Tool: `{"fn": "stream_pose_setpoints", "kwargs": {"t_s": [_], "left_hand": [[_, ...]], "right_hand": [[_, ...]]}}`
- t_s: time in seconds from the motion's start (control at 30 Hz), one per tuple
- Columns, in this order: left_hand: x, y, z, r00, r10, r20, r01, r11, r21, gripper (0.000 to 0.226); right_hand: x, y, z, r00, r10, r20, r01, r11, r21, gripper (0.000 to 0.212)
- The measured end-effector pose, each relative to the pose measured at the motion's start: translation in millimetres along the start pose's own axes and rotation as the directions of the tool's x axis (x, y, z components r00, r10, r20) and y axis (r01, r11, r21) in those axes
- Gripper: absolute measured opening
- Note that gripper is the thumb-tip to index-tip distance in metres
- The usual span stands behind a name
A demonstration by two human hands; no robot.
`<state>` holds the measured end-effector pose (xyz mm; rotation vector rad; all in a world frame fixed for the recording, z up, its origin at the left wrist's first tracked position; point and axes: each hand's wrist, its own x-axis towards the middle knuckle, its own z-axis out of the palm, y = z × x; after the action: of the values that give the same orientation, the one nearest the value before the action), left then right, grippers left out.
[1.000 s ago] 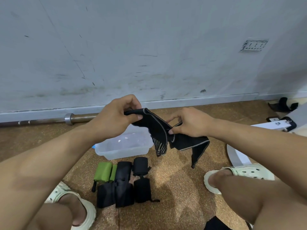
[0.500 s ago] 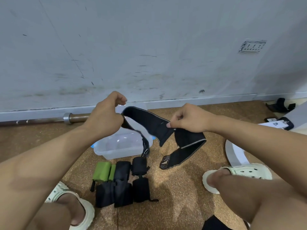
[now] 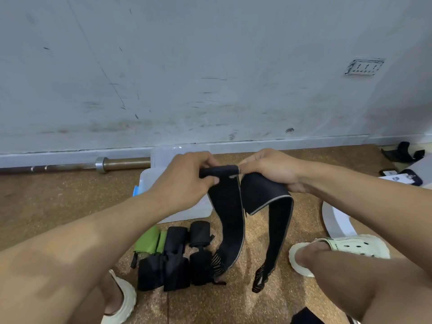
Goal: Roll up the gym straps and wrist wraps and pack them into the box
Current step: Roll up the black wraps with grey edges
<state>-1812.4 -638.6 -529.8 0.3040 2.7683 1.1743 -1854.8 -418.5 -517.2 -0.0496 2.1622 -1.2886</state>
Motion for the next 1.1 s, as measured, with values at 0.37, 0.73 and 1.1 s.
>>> {"fn": "stream_pose_setpoints", "kwargs": {"t_s": [0.37,0.73,1.1], "left_hand": [[9.5,-0.1,-11.8,0.961,-0.214,-0.178,0.153,0.941,-0.303,0.052],[12.8,2.7,-17.5,0.884,-0.461,0.082,0.321,0.468,-0.823,0.045],[10.2,6.8,-12.3,0.884,-0.445,0.140,0.332,0.389,-0.859,0.045]], "right_hand": [[-8.1,0.0,-16.2,0.980,-0.192,-0.052,0.199,0.957,0.212,0.032],[-11.0,0.7,-7.4,0.953,-0.301,-0.022,0.299,0.935,0.190,0.076],[-9.9,-5.0,17.9,0.940,-0.265,-0.214,0.310,0.926,0.217,0.071]]}}
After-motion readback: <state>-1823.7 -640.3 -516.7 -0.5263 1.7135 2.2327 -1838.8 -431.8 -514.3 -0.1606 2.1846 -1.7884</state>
